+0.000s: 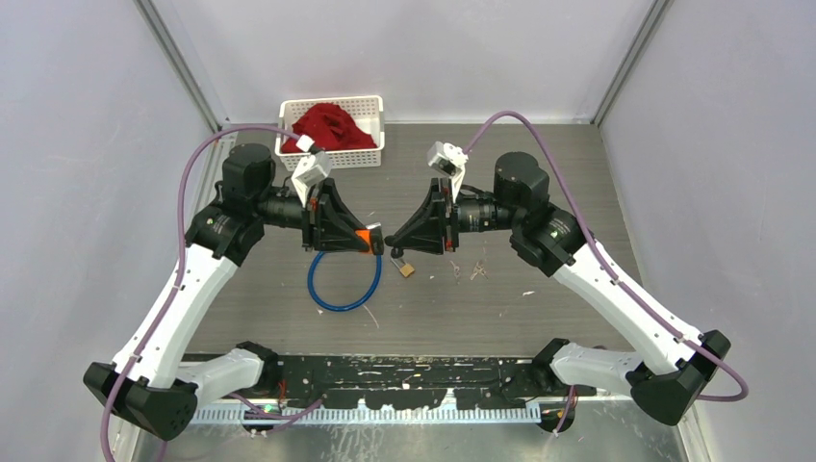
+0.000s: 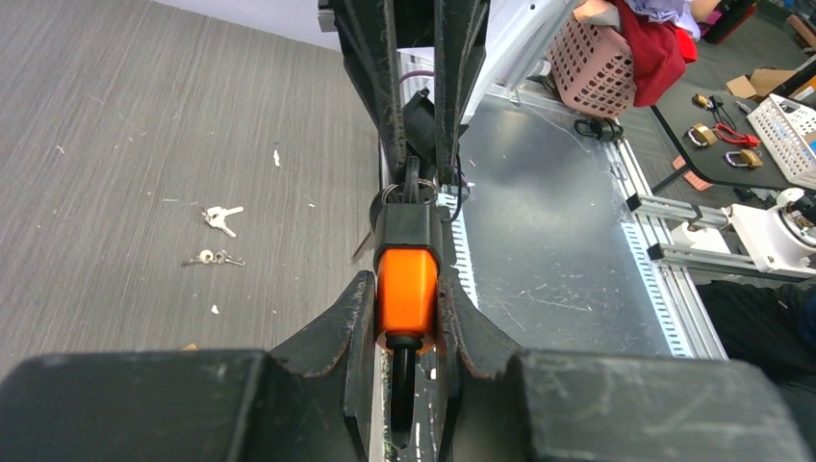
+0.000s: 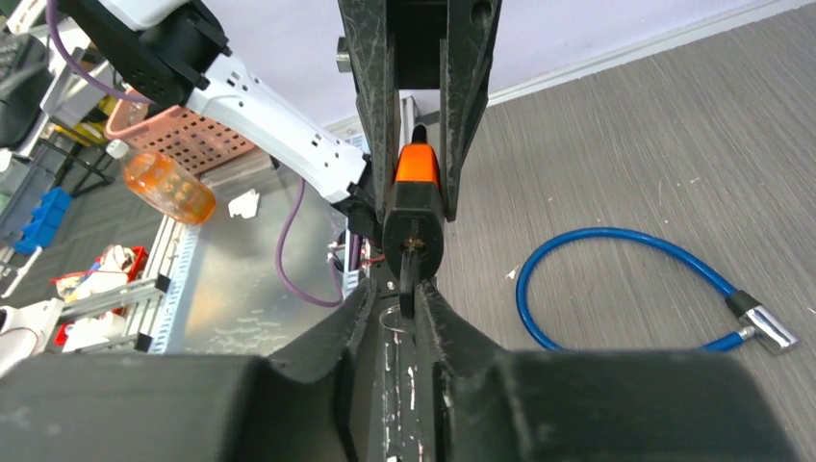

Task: Unlock with the key
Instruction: Unlock the lock.

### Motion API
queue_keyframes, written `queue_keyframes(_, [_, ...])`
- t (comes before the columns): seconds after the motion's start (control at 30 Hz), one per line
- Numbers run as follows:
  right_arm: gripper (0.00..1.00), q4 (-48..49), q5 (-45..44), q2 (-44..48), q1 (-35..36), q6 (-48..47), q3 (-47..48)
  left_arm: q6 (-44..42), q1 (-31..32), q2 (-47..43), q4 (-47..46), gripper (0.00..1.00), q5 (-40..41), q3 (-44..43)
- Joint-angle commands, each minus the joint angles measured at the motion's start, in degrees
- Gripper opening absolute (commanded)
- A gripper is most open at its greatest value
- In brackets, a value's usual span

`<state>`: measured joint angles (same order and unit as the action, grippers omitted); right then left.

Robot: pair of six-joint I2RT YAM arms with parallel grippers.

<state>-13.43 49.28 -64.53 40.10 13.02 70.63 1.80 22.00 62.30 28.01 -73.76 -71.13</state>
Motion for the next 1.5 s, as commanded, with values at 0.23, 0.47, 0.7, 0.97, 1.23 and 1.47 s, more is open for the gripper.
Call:
queue_keyframes(0.23, [0.08, 5.04, -0.93, 0.33, 1.29, 0.83, 0.21, 1.89, -0.25, -0.52, -4.49, 0.00, -1.31, -2.55])
queue_keyframes(0.47, [0.05, 7.98, -3.20, -0.58, 3.02, 2.04, -1.14, 5.66, -0.25, -0.12, -8.28, 0.00, -0.73, -3.06])
queue_keyframes(0.7, [0.01, 16.71, -6.62, -2.38, 3.24, 11.05, -4.14, 4.08, -0.36, -0.44, -9.14, 0.00, 1.91, -4.75])
queue_keyframes(0.97, [0.01, 26.53, -5.83, -2.84, 3.32, 23.29, -7.85, -11.73, -0.31, -0.88, 0.69, 0.00, 4.87, -8.49])
queue_keyframes(1.23, [0.01, 30.74, -8.03, -2.46, 3.11, 31.95, -10.91, -24.24, -0.34, -2.49, 4.93, 0.00, 9.45, -8.64])
queue_keyframes(1.47, [0.12, 29.09, -6.70, -3.01, 2.56, 34.02, -10.20, -30.61, -0.37, -3.60, 8.22, 0.00, 11.77, -8.56])
